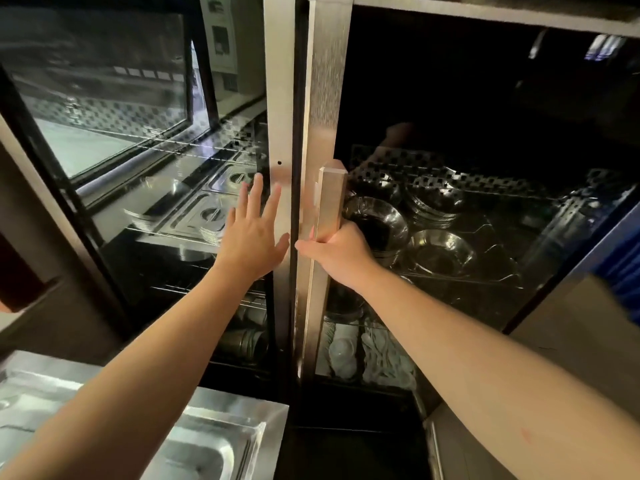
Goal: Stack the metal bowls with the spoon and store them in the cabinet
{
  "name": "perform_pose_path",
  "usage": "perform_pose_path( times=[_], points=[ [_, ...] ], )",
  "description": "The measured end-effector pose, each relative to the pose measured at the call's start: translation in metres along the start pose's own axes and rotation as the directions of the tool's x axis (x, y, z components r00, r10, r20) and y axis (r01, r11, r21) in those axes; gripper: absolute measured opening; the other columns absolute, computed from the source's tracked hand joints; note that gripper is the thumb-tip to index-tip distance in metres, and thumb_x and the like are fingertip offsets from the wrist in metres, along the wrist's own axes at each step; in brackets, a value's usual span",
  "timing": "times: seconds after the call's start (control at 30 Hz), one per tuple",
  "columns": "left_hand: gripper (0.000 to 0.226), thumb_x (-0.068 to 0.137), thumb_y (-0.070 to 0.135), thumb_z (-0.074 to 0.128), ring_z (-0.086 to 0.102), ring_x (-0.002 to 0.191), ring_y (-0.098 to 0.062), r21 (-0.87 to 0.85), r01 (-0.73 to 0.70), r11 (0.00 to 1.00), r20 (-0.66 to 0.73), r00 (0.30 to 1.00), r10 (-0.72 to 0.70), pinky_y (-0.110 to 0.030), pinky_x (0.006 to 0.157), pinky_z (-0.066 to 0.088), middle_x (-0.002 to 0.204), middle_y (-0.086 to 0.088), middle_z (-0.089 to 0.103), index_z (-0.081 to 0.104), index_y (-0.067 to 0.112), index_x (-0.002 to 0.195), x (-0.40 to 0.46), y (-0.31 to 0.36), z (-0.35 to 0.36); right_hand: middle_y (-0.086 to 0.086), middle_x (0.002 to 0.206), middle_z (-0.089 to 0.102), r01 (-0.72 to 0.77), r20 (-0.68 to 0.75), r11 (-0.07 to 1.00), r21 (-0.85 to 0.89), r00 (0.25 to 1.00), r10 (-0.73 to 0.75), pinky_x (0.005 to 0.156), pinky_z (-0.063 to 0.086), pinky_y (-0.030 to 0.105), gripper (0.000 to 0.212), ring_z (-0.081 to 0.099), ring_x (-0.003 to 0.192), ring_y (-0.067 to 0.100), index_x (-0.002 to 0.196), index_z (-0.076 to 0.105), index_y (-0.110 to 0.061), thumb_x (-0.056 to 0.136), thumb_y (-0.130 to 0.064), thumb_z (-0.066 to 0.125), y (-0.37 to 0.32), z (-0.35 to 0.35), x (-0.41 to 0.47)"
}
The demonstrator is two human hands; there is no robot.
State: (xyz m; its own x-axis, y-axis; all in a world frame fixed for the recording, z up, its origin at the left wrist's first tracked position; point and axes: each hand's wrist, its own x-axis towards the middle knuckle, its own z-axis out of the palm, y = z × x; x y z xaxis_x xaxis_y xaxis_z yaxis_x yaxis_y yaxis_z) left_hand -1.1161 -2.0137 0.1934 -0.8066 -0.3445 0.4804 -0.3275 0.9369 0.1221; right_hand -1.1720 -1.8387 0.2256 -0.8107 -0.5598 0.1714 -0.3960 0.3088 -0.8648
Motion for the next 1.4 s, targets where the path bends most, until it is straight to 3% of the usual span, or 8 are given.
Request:
perform_pose_path(
  times=[0.27, 0.43, 0.6, 0.7, 0.8, 1.0, 1.27, 1.4],
  points=[
    [0.082, 0.094, 0.046, 0.037, -0.01, 0.154, -0.041, 0.017, -0.01, 1.0, -0.06, 0.998, 0.011, -0.059, 0.121, 0.01, 0.169, -0.019, -0.009, -0.002, 0.02, 0.162, 0.018, 0.0, 0.021, -0.02, 0.057, 0.066, 0.046, 0.004, 0.999, -0.013, 0.999, -0.046, 0.061, 0.053, 0.026, 0.018, 0.067, 0.059, 0.001, 0.076, 0.064, -0.03, 0.081, -0.037, 0.08, 0.007, 0.001, 0.03],
    [0.091, 0.09, 0.042, 0.046, -0.01, 0.153, -0.046, 0.037, -0.012, 0.999, -0.092, 0.996, 0.015, -0.055, 0.118, 0.003, 0.167, -0.024, -0.006, -0.002, 0.013, 0.161, 0.02, 0.005, 0.027, -0.024, 0.041, 0.053, 0.089, 0.0, 0.996, -0.017, 0.996, -0.089, 0.055, 0.046, 0.023, 0.038, 0.054, 0.04, -0.004, 0.061, 0.047, -0.035, 0.086, -0.034, 0.075, 0.009, 0.002, 0.038],
    [0.095, 0.091, 0.047, 0.053, -0.007, 0.152, -0.048, 0.033, 0.005, 0.999, -0.147, 0.989, 0.0, -0.058, 0.118, 0.01, 0.166, -0.028, -0.002, -0.001, 0.011, 0.161, 0.022, 0.008, 0.039, -0.03, 0.04, 0.05, 0.105, -0.055, 0.992, -0.075, 0.993, -0.109, 0.039, 0.037, 0.009, 0.035, 0.052, 0.036, -0.006, 0.062, 0.048, -0.035, 0.085, -0.038, 0.074, 0.016, 0.003, 0.046],
    [0.092, 0.094, 0.048, 0.05, -0.007, 0.152, -0.049, 0.023, 0.007, 1.0, -0.184, 0.983, -0.003, -0.059, 0.118, 0.011, 0.166, -0.029, -0.001, 0.0, 0.01, 0.161, 0.024, 0.009, 0.046, -0.017, 0.063, 0.068, 0.134, -0.101, 0.986, -0.099, 0.984, -0.144, 0.052, 0.059, 0.027, 0.014, 0.067, 0.058, 0.002, 0.081, 0.068, -0.025, 0.083, -0.038, 0.072, 0.017, 0.007, 0.052],
    [0.085, 0.098, 0.052, 0.041, -0.006, 0.152, -0.049, 0.006, 0.005, 1.0, -0.219, 0.976, -0.004, -0.06, 0.119, 0.012, 0.165, -0.031, 0.002, 0.003, 0.008, 0.161, 0.025, 0.009, 0.05, -0.004, 0.075, 0.072, 0.125, -0.121, 0.988, -0.09, 0.983, -0.135, 0.061, 0.064, 0.042, 0.027, 0.072, 0.066, 0.013, 0.095, 0.072, -0.019, 0.08, -0.042, 0.069, 0.02, 0.01, 0.056],
    [0.089, 0.095, 0.046, 0.052, -0.006, 0.152, -0.05, 0.005, -0.003, 1.0, -0.202, 0.979, 0.004, -0.064, 0.118, 0.018, 0.165, -0.031, 0.003, 0.004, 0.009, 0.161, 0.024, 0.009, 0.048, -0.008, 0.09, 0.074, 0.123, -0.101, 0.991, -0.061, 0.986, -0.129, 0.068, 0.065, 0.036, 0.05, 0.073, 0.078, 0.008, 0.112, 0.07, -0.024, 0.073, -0.054, 0.062, 0.022, 0.01, 0.056],
    [0.097, 0.088, 0.046, 0.062, -0.003, 0.153, -0.047, -0.019, -0.01, 1.0, -0.092, 0.996, 0.008, -0.065, 0.117, 0.025, 0.166, -0.026, 0.005, 0.005, 0.017, 0.161, 0.02, 0.004, 0.023, 0.005, 0.083, 0.075, 0.06, -0.039, 0.988, -0.143, 0.997, -0.067, 0.067, 0.065, 0.044, 0.042, 0.074, 0.073, 0.021, 0.104, 0.07, -0.018, 0.08, -0.052, 0.066, 0.015, 0.003, 0.046],
    [0.096, 0.085, 0.045, 0.068, 0.011, 0.153, -0.045, -0.021, 0.028, 0.999, -0.042, 0.999, -0.029, -0.062, 0.111, 0.034, 0.166, -0.02, 0.012, 0.011, 0.024, 0.16, 0.019, 0.006, 0.007, -0.004, 0.078, 0.071, 0.023, 0.027, 0.983, -0.182, 0.999, -0.019, 0.067, 0.063, 0.036, 0.032, 0.069, 0.068, 0.012, 0.093, 0.065, -0.031, 0.081, -0.059, 0.07, 0.007, -0.004, 0.037]
  ],
)
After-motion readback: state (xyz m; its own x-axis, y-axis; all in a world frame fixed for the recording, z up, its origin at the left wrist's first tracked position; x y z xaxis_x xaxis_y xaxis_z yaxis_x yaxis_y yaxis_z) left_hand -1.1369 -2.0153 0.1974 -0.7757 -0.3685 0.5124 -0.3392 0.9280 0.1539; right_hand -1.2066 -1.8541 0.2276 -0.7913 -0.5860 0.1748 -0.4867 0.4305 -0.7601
